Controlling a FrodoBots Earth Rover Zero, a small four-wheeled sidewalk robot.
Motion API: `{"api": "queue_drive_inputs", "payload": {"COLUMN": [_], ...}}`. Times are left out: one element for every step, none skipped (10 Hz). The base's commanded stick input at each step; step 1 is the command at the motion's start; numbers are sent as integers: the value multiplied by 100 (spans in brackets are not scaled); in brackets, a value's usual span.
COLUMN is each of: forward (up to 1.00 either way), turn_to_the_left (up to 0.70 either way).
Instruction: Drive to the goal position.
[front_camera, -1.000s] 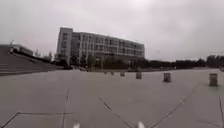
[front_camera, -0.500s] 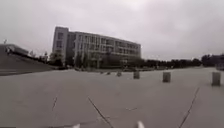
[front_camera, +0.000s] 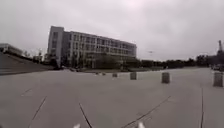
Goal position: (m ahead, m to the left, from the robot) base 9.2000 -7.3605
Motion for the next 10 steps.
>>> {"api": "queue_drive_inputs", "payload": {"forward": [70,70,70,70,70,70,70,70,70,70], "turn_to_the_left": [-14,-14,-14,-14,-14,-14,-14,-14,-14,-14]}}
